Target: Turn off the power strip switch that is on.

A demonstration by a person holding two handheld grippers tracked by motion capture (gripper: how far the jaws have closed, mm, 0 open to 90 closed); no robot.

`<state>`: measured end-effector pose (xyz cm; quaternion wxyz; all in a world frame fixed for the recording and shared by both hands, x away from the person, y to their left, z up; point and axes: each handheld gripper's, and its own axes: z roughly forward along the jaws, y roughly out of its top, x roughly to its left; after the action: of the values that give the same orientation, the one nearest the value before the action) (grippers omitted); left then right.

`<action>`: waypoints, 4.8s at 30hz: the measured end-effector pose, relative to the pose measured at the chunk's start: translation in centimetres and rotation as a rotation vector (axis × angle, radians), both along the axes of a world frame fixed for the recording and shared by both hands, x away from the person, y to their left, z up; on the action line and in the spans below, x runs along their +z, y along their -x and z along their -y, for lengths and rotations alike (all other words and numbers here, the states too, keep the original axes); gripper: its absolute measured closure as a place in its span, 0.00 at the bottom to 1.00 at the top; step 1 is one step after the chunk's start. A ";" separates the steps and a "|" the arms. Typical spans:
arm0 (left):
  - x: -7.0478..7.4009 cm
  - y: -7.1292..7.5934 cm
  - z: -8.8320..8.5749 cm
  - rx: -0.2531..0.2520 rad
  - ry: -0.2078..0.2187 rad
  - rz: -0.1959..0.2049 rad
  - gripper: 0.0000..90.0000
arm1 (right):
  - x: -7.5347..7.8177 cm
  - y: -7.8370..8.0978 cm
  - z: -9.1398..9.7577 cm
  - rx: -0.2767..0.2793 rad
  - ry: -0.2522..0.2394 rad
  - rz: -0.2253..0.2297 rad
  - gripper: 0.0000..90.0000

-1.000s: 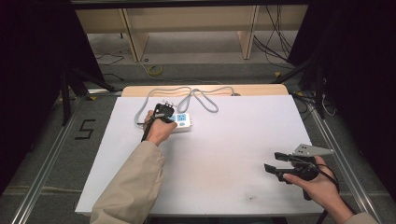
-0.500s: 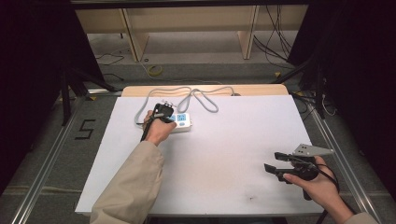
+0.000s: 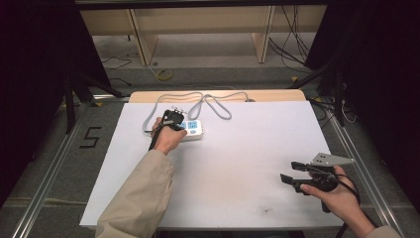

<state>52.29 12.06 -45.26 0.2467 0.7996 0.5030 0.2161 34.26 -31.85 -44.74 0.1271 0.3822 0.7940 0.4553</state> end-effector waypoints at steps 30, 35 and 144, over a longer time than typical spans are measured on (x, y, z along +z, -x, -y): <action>0.3 0.1 -0.4 -0.009 0.002 0.040 1.00 | 0.0 0.0 0.0 0.003 -0.002 0.000 0.35; 0.6 0.2 -0.5 -0.007 0.006 0.053 1.00 | 0.0 0.0 0.0 0.004 -0.002 0.000 0.35; 0.0 16.8 -3.5 -0.302 0.109 0.191 0.23 | 0.0 0.2 -0.3 0.039 -0.011 0.000 0.33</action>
<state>35.52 15.52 -45.31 0.3661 0.8273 0.3625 0.2239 34.08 -31.51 -44.74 0.1160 0.3675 0.7987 0.4621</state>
